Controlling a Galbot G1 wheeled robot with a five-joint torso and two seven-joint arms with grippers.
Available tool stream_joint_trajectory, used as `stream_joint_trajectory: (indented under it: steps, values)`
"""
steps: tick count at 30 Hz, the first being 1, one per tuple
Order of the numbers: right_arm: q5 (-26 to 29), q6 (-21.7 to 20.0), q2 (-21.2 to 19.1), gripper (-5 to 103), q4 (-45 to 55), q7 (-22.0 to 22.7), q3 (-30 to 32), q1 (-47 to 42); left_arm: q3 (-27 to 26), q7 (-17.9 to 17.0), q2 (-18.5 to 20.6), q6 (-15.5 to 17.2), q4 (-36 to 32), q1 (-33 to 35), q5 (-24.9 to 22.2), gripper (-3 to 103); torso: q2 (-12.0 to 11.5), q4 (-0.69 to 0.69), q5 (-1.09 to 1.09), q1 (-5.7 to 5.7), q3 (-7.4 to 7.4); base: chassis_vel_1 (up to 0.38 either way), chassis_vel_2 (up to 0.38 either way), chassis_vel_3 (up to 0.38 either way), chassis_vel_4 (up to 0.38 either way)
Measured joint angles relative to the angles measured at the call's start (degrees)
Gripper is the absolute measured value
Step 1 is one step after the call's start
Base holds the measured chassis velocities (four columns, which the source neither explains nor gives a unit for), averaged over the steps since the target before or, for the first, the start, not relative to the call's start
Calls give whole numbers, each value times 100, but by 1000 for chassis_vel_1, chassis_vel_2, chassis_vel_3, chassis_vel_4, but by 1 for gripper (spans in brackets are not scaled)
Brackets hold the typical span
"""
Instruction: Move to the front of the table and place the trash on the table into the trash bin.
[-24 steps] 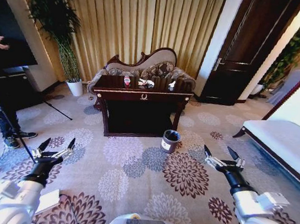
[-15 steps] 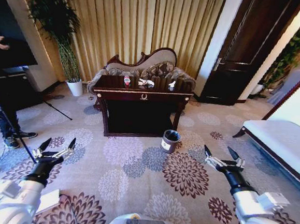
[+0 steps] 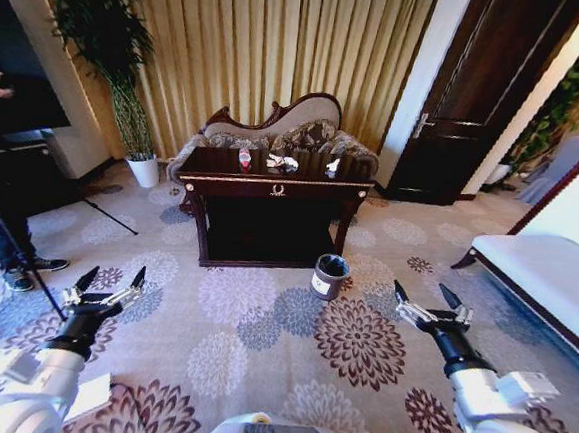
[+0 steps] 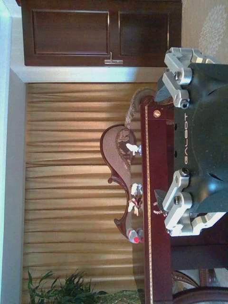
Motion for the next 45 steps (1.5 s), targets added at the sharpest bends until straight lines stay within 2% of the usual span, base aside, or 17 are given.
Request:
stream_joint_trajectory:
  steps: [6, 8, 12, 17, 20, 23, 27, 31, 45]
  values:
    - [-1, 5, 2, 100, -5, -2, -8, 8, -9, 5, 0, -7, -1, 5, 0, 100, -3, -1, 4, 3, 2, -291, 295, 296, -280]
    - [-1, 11, 3, 100, -5, -3, -9, 8, -12, 7, -2, -8, -4, 2, 0, 100, -2, 0, -4, 2, 1, -339, 340, 349, -339]
    - [-1, 17, 7, 100, -14, -5, -9, 0, -11, 14, -16, -8, -16, 10, 1, 100, -2, 0, 3, 3, 2, -319, 357, 326, -359]
    - [1, 27, 10, 100, -21, -8, -9, 1, -15, 18, -21, -9, -21, 20, 6, 100, -1, -1, -4, 2, 0, -368, 375, 380, -395]
    - [1, 30, 10, 100, -22, -9, -11, 3, -21, 19, -20, -11, -28, 20, 6, 100, -2, 1, 4, 2, 1, -305, 357, 346, -308]
    - [1, 31, 10, 100, -23, -10, -11, 4, -20, 21, -33, -11, -40, 15, 6, 100, -3, 0, -2, 4, 2, -280, 248, 294, -243]
    - [2, 33, 7, 100, -25, -11, -11, 3, -14, 24, -46, -11, -55, 20, 9, 100, -3, 2, 5, 2, 1, -278, 253, 290, -244]
    - [0, 38, 11, 100, -28, -14, -17, 1, -19, 27, -46, -11, -57, 32, 10, 100, -1, -2, -2, 0, 0, -225, 217, 235, -231]
    - [-4, 43, 22, 100, -21, -18, -42, -6, -25, 36, -40, -11, -78, 33, 9, 100, -2, 0, 1, 2, 1, -237, 243, 241, -258]
